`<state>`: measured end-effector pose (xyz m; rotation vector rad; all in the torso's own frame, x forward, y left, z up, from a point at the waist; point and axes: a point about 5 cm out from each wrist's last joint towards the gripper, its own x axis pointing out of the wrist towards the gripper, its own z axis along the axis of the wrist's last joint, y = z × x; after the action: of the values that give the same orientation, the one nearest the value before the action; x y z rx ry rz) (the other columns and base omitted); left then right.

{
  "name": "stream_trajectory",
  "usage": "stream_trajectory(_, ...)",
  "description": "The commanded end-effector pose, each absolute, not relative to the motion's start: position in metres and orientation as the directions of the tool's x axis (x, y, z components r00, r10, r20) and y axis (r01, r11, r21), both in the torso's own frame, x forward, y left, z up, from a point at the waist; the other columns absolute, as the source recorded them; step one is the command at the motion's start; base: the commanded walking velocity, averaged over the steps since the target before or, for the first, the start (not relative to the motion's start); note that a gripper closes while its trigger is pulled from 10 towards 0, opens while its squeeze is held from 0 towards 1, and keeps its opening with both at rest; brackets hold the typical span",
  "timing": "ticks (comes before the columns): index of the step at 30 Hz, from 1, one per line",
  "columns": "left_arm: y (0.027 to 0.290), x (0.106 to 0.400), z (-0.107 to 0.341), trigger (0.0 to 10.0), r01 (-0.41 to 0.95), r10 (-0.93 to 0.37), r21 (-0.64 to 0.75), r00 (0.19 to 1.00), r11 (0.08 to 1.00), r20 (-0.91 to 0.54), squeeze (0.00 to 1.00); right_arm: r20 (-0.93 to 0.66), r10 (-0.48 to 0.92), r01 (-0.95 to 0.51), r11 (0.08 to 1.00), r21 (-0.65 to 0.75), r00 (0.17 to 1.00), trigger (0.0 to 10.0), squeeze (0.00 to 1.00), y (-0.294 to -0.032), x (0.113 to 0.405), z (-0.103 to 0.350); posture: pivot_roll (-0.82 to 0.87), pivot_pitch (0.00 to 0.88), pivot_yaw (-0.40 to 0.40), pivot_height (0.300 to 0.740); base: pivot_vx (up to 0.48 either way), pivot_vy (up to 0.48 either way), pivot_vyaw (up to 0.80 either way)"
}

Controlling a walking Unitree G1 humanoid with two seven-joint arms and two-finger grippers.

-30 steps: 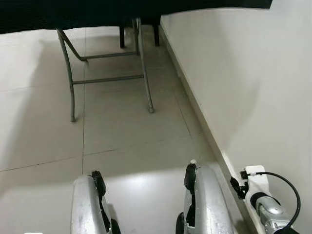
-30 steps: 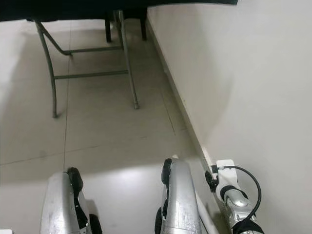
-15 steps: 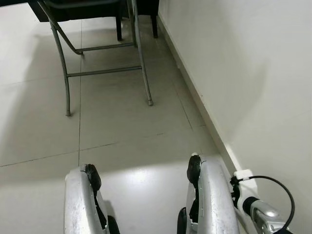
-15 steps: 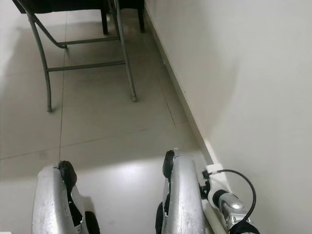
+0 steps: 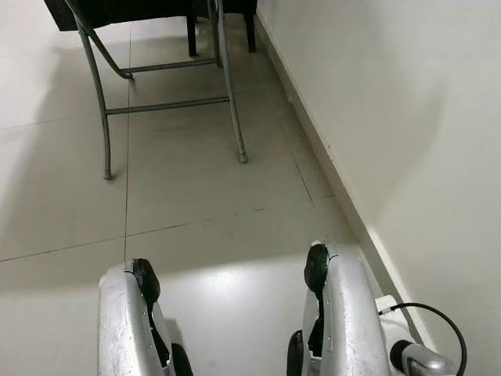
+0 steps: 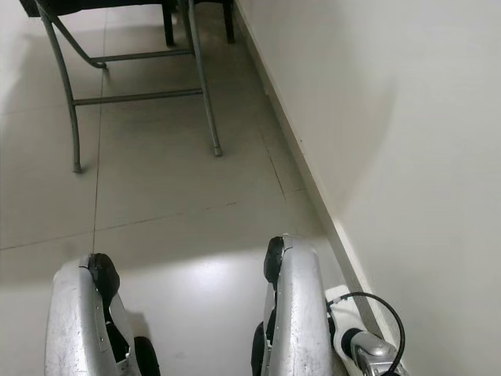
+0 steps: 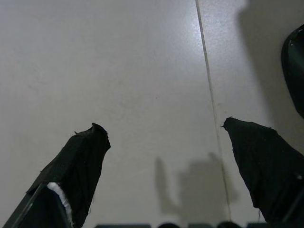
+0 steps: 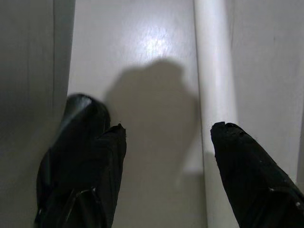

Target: Building children table

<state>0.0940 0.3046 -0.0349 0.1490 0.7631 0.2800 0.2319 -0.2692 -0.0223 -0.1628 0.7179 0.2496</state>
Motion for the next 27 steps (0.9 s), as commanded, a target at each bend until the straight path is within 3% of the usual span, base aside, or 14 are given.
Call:
stream_trajectory(1,0.308,0.078,-0.039,10.0,-0.188,0.308,0.245,0.644,0.951,-0.700,0.00,-0.704,0.166,-0.281,0.958,-0.049,0.690,10.0,0.00,-0.270,0.219,-0.032,0.09,0.352,0.008,0.300,0.000,0.000,0.00)
stream_trajectory(8,0.309,0.077,-0.039,10.0,-0.171,0.296,0.245,0.644,0.954,-0.705,0.00,-0.739,0.070,-0.241,0.962,-0.127,0.671,10.0,0.00,-0.285,0.216,-0.031,0.11,0.374,0.020,0.300,0.000,0.000,0.00)
stream_trajectory(24,0.328,0.065,-0.029,10.0,-0.157,0.314,0.280,0.626,0.947,-0.714,0.00,-0.810,0.059,-0.267,0.956,-0.123,0.583,10.0,0.00,-0.291,0.206,-0.036,0.16,0.397,0.074,0.300,0.000,0.000,0.00)
stream_trajectory(25,0.329,0.066,-0.028,10.0,-0.155,0.316,0.283,0.626,0.947,-0.713,0.00,-0.813,0.059,-0.274,0.953,-0.126,0.579,10.0,0.86,-0.291,0.206,-0.037,0.16,0.396,0.076,0.300,0.000,0.000,0.00)
stream_trajectory(26,0.329,0.066,-0.028,10.0,-0.155,0.316,0.283,0.626,0.947,-0.713,0.00,-0.813,0.059,-0.274,0.953,-0.126,0.579,10.0,0.86,-0.291,0.206,-0.037,0.16,0.396,0.076,0.300,0.000,0.000,0.00)
stream_trajectory(27,0.331,0.066,-0.028,10.0,-0.153,0.317,0.286,0.626,0.946,-0.713,0.00,-0.814,0.060,-0.277,0.952,-0.127,0.578,10.0,1.00,-0.291,0.205,-0.037,0.17,0.398,0.078,0.300,0.000,0.000,0.00)
